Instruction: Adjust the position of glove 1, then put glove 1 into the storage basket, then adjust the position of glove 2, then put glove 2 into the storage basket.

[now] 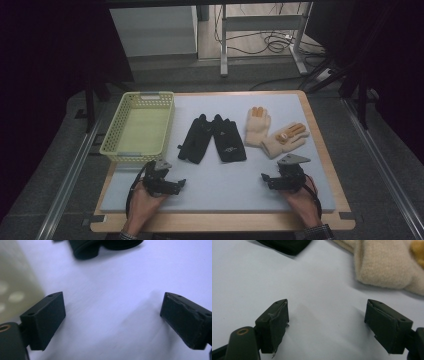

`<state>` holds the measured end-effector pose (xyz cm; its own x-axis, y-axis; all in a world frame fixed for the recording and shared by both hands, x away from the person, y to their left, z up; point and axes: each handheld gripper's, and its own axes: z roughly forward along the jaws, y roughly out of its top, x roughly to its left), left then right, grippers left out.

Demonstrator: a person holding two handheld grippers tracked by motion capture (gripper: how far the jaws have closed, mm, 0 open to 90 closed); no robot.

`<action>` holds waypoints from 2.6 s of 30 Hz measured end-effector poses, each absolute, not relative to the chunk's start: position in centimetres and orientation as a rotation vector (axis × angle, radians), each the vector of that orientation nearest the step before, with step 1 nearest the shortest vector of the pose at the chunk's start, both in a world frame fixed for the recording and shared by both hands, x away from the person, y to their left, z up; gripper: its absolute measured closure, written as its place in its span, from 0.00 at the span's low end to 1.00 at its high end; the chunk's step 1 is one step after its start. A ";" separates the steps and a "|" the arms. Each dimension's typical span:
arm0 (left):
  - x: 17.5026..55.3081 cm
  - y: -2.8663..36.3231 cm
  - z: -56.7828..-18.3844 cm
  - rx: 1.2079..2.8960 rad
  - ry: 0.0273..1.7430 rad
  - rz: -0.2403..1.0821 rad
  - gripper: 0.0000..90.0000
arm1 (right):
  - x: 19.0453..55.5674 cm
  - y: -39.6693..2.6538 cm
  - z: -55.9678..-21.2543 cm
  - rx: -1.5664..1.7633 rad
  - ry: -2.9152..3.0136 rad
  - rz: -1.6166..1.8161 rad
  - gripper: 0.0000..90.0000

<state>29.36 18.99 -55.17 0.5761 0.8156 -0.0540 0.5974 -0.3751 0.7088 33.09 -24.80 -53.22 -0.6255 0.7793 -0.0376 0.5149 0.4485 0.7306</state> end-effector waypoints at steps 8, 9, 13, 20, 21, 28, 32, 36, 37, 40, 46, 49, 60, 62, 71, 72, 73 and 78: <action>29.3 18.9 -55.2 2.114 1.114 0.405 0.10 | 33.0 -24.6 -53.3 1.100 2.326 0.967 0.17; 29.3 18.9 -55.2 2.114 1.114 0.405 0.10 | 33.1 -24.6 -53.3 1.102 2.324 0.962 0.16; 29.3 18.9 -55.2 2.114 1.114 0.406 0.10 | 33.1 -24.6 -53.2 1.109 2.326 0.954 0.16; 29.3 18.9 -55.2 2.114 1.114 0.406 0.10 | 33.1 -24.5 -53.2 1.123 2.321 0.956 0.16; 29.3 18.9 -55.2 2.114 1.114 0.406 0.10 | 33.1 -24.6 -53.2 1.125 2.320 0.958 0.16; 29.3 18.9 -55.2 2.113 1.114 0.406 0.10 | 33.2 -24.4 -53.1 1.135 2.316 0.961 0.19; 29.3 18.9 -55.2 2.114 1.114 0.407 0.10 | 33.3 -24.0 -53.0 1.128 2.332 0.974 0.20; 29.3 18.9 -55.2 2.113 1.114 0.407 0.10 | 33.3 -23.7 -52.7 1.124 2.341 0.991 0.21; 29.3 18.9 -55.2 2.112 1.114 0.406 0.10 | 33.4 -23.6 -52.6 1.130 2.343 0.998 0.22; 29.3 18.9 -55.2 2.112 1.114 0.407 0.10 | 33.5 -23.3 -52.4 1.130 2.348 1.015 0.22; 29.3 18.9 -55.3 2.112 1.114 0.407 0.10 | 33.9 -22.3 -52.0 1.120 2.351 1.038 0.22; 29.3 18.9 -55.3 2.112 1.114 0.407 0.10 | 34.1 -21.7 -51.8 1.109 2.356 1.042 0.22; 29.3 18.9 -55.3 2.111 1.114 0.406 0.10 | 35.9 -17.8 -51.4 1.014 2.418 1.045 0.31; 29.3 18.9 -55.3 2.111 1.114 0.406 0.10 | 36.2 -17.1 -51.2 1.007 2.427 1.058 0.33; 29.3 18.9 -55.3 2.110 1.114 0.405 0.10 | 38.1 -13.2 -50.6 0.925 2.464 1.060 0.39; 29.3 18.9 -55.3 2.110 1.114 0.406 0.10 | 38.3 -12.7 -50.5 0.922 2.463 1.061 0.40; 29.3 18.9 -55.3 2.111 1.113 0.405 0.10 | 38.6 -12.3 -50.4 0.913 2.464 1.063 0.41; 29.3 18.9 -55.3 2.110 1.114 0.405 0.10 | 39.8 -10.3 -49.9 0.898 2.458 1.079 0.49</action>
<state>29.32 18.93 -55.26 0.5799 0.8132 -0.0485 0.5922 -0.3799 0.7106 39.79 -10.31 -49.92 -0.7557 0.6542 -0.0291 0.4213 0.5198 0.7432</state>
